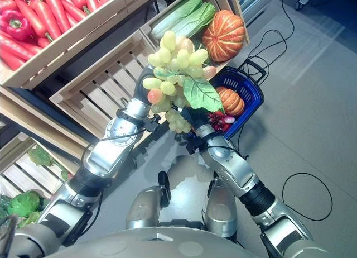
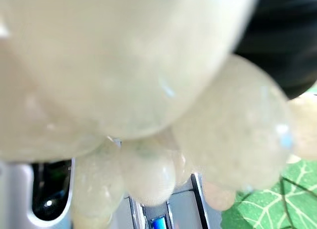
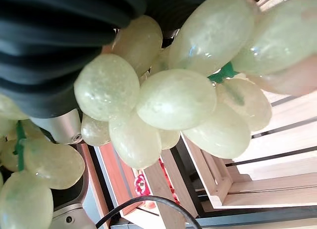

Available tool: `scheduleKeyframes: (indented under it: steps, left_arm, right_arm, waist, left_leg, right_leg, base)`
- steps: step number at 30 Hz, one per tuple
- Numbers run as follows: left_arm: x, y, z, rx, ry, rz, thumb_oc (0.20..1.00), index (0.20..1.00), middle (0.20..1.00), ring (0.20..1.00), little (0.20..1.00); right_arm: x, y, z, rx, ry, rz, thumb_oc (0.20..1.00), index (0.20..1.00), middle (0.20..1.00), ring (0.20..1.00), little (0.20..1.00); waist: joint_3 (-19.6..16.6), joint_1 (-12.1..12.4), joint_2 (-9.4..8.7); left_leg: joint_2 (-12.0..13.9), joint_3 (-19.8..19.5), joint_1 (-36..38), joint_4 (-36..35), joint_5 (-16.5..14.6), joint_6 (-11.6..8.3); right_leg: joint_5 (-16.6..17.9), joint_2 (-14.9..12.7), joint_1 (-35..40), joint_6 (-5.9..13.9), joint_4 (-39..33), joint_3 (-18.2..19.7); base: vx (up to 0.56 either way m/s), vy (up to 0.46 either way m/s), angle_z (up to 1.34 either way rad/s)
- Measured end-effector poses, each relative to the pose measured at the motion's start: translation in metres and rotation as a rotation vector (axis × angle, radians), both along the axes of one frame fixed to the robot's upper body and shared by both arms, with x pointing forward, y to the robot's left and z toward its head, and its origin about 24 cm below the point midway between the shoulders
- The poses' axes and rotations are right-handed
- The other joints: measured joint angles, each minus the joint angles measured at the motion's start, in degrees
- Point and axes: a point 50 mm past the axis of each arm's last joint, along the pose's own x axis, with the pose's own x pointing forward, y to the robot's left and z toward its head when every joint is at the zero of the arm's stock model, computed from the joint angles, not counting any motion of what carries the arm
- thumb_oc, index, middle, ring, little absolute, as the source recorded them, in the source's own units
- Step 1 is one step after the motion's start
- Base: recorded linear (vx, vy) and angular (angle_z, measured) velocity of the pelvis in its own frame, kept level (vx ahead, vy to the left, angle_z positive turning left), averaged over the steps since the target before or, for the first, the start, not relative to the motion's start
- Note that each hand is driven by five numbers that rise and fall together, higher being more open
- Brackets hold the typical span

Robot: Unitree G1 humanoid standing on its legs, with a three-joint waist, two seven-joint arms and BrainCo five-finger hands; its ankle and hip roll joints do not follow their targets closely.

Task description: Pick up fruits and vegetables into the basket

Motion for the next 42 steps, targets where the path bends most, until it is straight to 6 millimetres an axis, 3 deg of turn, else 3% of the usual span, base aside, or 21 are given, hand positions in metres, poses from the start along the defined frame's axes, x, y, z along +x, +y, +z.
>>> scheduleKeyframes:
  steps: [1, 3, 4, 12, 23, 28, 30, 33, 35, 38, 42]
  left_arm:
    - [0.0, -0.001, 0.0, 0.0, 0.004, -0.001, 0.2, 0.2, 0.2, 0.2, 0.2]
    - [0.002, -0.002, -0.001, 0.014, 0.027, -0.003, 0.884, 0.884, 0.884, 0.884, 0.884]
    - [0.003, -0.003, -0.001, 0.028, 0.036, -0.004, 1.0, 1.0, 1.0, 1.0, 1.0]
    - [0.012, -0.008, -0.006, 0.178, 0.151, -0.072, 1.0, 1.0, 1.0, 1.0, 1.0]
    - [0.025, 0.002, -0.029, 0.034, 0.41, -0.075, 1.0, 1.0, 1.0, 1.0, 1.0]
    - [0.018, 0.019, -0.061, -0.141, 0.55, -0.06, 1.0, 1.0, 1.0, 1.0, 1.0]
    - [0.018, 0.03, -0.082, -0.151, 0.621, -0.009, 1.0, 1.0, 1.0, 1.0, 1.0]
    - [-0.002, 0.062, -0.151, -0.168, 0.872, 0.146, 1.0, 1.0, 1.0, 1.0, 1.0]
    - [-0.021, 0.077, -0.176, -0.202, 0.966, 0.199, 1.0, 1.0, 1.0, 1.0, 1.0]
    - [-0.029, 0.084, -0.184, -0.236, 0.993, 0.194, 1.0, 1.0, 1.0, 1.0, 1.0]
    - [-0.032, 0.083, -0.182, -0.278, 0.964, 0.088, 1.0, 1.0, 1.0, 1.0, 1.0]
  right_arm:
    - [0.0, 0.0, 0.0, 0.005, 0.004, 0.001, 0.2, 0.2, 0.2, 0.2, 0.2]
    - [0.0, 0.001, -0.001, 0.011, 0.019, 0.004, 0.2, 0.2, 0.2, 0.2, 0.2]
    - [0.0, 0.001, -0.002, 0.018, 0.031, 0.007, 0.2, 0.2, 0.2, 0.2, 0.2]
    - [-0.001, 0.004, -0.009, 0.029, 0.083, 0.024, 0.2, 0.2, 0.2, 0.2, 0.2]
    - [0.002, -0.003, -0.015, 0.046, 0.133, 0.025, 0.2, 0.2, 0.2, 0.2, 0.2]
    - [0.008, -0.023, -0.011, 0.037, 0.104, -0.012, 0.2, 0.2, 0.2, 0.2, 0.2]
    - [0.011, -0.033, 0.004, 0.091, 0.029, -0.034, 0.2, 0.2, 0.2, 0.2, 0.2]
    - [0.013, -0.058, 0.048, 0.225, -0.195, -0.117, 0.2, 0.2, 0.2, 0.2, 0.2]
    - [0.013, -0.08, 0.067, 0.268, -0.306, -0.192, 0.2, 0.2, 0.2, 0.2, 0.2]
    - [0.013, -0.098, 0.079, 0.3, -0.377, -0.258, 0.2, 0.2, 0.2, 0.2, 0.2]
    - [0.013, -0.101, 0.077, 0.309, -0.378, -0.25, 0.2, 0.2, 0.2, 0.2, 0.2]
  waist:
    - [0.1, 0.2, -0.06]
    - [0.1, 0.6, -0.07]
    - [0.1, 0.9, -0.08]
    - [0.2, 1.7, -0.04]
    - [0.7, 0.9, 0.99]
    - [1.6, 0.8, 2.62]
    - [1.7, 0.6, 2.88]
    - [2.0, -0.4, 3.17]
    - [2.5, -0.3, 3.29]
    - [4.2, -0.1, 3.25]
    - [6.5, -0.2, 3.89]
  left_leg:
    - [0.0, 0.0, 0.0, 0.0, 0.0, 0.0]
    - [0.0, -0.1, 0.0, -0.1, 0.0, -0.01]
    - [0.0, -0.1, 0.0, -0.1, 0.0, -0.02]
    - [0.0, -0.1, 0.1, -0.3, 0.0, -0.03]
    - [0.1, -0.1, 0.8, -0.3, 0.0, -0.07]
    - [0.2, -0.1, 0.2, -0.3, 0.0, -0.07]
    - [0.1, 0.1, -0.3, -0.3, 0.0, -0.06]
    - [0.1, 0.4, -0.5, -0.3, 0.0, -0.06]
    - [0.1, 0.3, -1.3, -0.1, 0.0, -0.06]
    - [0.0, 0.2, -2.2, 0.7, 0.0, -0.04]
    - [-0.1, 0.4, -4.8, 1.8, 0.1, 0.06]
  right_leg:
    - [0.0, 0.0, 0.0, 0.0, 0.0, -0.1]
    - [0.0, 0.0, 0.0, 0.0, 0.0, -0.1]
    - [0.0, 0.0, 0.0, 0.0, 0.0, -0.2]
    - [0.0, 0.1, 0.4, 0.01, -0.3, -0.4]
    - [0.0, 0.0, 1.0, 0.01, -0.5, -0.3]
    - [0.0, -0.1, 0.4, -0.02, -0.3, -0.3]
    - [-0.1, -0.2, -0.5, -0.03, 0.2, 0.0]
    - [-0.2, -0.3, -1.2, -0.05, 0.6, 0.2]
    - [-0.3, -0.3, -2.0, -0.13, 1.0, 0.2]
    - [-1.0, -0.9, -3.2, -0.26, 2.8, 0.2]
    - [-1.3, -1.2, -6.6, -0.42, 5.1, 1.0]
  base:
    - [0.02, -0.045, 0.02]
    - [0.02, -0.032, 0.01]
    - [0.0, 0.0, 0.0]
    - [0.0, 0.0, 0.0]
    - [0.0, -0.002, 0.0]
    - [0.0, -0.001, -0.01]
    - [-0.01, -0.004, -0.08]
    - [-0.05, -0.025, -0.04]
    - [-0.06, -0.016, 0.02]
    - [-0.06, -0.001, 0.03]
    - [-0.08, 0.043, -0.03]
